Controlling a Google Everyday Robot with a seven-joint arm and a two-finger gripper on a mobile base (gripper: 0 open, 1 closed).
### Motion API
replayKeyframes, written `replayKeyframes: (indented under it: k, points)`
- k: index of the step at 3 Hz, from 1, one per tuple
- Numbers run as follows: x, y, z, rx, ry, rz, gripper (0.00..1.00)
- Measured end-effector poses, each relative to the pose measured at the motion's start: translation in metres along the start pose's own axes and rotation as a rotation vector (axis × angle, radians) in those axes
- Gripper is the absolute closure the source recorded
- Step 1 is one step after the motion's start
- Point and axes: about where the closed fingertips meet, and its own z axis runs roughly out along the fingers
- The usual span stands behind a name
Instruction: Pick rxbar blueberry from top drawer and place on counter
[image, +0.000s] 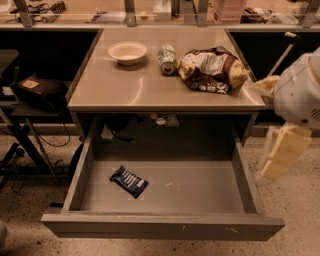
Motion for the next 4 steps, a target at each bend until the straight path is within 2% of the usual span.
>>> replayKeyframes:
  k: [1, 2, 3, 4]
  points:
    - [-0.037, 0.039, 0.066, -0.075, -0.172, -0.041, 0.00]
    - [-0.096, 0.086, 0.154, -0.185, -0.274, -0.101, 0.00]
    - [-0.157, 0.151, 0.233, -0.261, -0.216, -0.222, 0.00]
    - [-0.158, 0.168, 0.264, -0.255, -0.161, -0.262, 0.00]
